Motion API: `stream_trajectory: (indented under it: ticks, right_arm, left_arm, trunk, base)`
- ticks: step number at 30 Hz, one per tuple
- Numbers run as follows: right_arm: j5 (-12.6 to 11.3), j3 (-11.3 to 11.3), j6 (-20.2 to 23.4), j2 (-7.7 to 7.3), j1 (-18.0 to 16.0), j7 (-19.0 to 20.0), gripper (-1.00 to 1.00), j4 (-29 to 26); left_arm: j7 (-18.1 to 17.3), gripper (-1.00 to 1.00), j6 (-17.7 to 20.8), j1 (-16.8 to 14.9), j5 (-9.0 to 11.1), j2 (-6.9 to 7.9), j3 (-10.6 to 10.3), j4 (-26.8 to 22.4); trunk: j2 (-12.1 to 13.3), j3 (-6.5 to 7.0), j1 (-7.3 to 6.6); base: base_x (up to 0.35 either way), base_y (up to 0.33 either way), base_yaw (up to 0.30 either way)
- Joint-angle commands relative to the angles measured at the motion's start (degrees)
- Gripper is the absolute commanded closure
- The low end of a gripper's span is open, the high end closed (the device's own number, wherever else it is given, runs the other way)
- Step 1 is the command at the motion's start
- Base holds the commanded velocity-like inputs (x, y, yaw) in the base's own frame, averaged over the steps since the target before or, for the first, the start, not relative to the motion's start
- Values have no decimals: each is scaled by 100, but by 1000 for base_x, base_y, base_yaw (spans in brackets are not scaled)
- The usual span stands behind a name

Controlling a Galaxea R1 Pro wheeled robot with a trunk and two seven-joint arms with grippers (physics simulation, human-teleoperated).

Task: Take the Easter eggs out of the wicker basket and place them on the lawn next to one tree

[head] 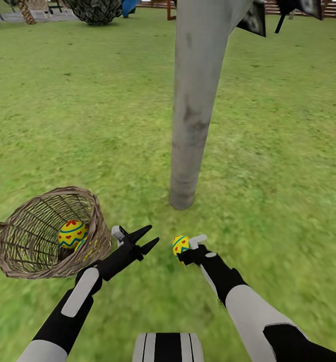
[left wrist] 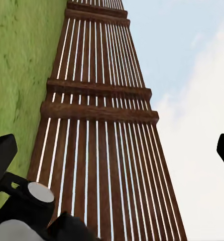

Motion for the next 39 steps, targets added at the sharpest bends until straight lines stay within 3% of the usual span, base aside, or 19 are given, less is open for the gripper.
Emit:
stream_trajectory:
  ticks: [1,3,4,5,6,10,14,17,20,28,39]
  right_arm:
    - [41,-142,368,-69,22,495,-100,-295]
    - [48,-444,1042,-311,49,1495,-100,-671]
    - [54,-565,1421,-480,55,2228,-100,-804]
    - [57,-608,1621,-592,57,2731,-100,-856]
    - [49,-643,1858,-812,58,3430,-100,-893]
    - [35,-675,2166,-1429,66,4776,-100,-845]
    - [40,-710,2183,-1540,68,4994,-100,-868]
    - [47,-1009,2185,-1621,68,5016,-100,-884]
    - [50,-1100,2185,-1649,68,5018,-100,-899]
    - [60,-1110,2185,-1709,68,5481,-100,-910]
    - [51,-1119,2192,-1725,68,5510,-100,-910]
  left_arm:
    - [2,-100,34,-3,36,4,-9,-1]
    - [1,-100,56,-6,39,4,-10,-13]
    - [-3,-100,73,-9,39,7,-10,-19]
    - [-5,-100,80,-12,39,8,-10,-34]
    - [-7,-100,85,-18,39,5,-12,-49]
    - [17,-100,98,-27,35,1,-70,-75]
    - [338,-100,122,-71,48,4,-216,-94]
    - [359,-100,123,-73,72,17,-221,-92]
    - [361,-100,123,-73,79,21,-221,-91]
    - [358,-100,114,-73,78,53,-214,-45]
    - [317,-100,63,-73,110,23,-200,-24]
  trunk:
    - [0,19,-3]
    - [3,63,-8]
    - [4,85,-11]
    - [6,108,-13]
    - [7,130,-16]
    - [13,218,-26]
    - [18,307,-36]
    - [22,373,-44]
    - [26,440,-52]
    - [37,617,-72]
    - [37,617,-72]
  base:
    - [0,0,0]
    - [0,0,0]
    - [0,0,0]
    - [0,0,0]
    - [0,0,0]
    - [0,0,0]
    - [-104,0,0]
    - [-320,2,0]
    - [-341,58,0]
    - [-340,86,0]
    - [-23,36,100]
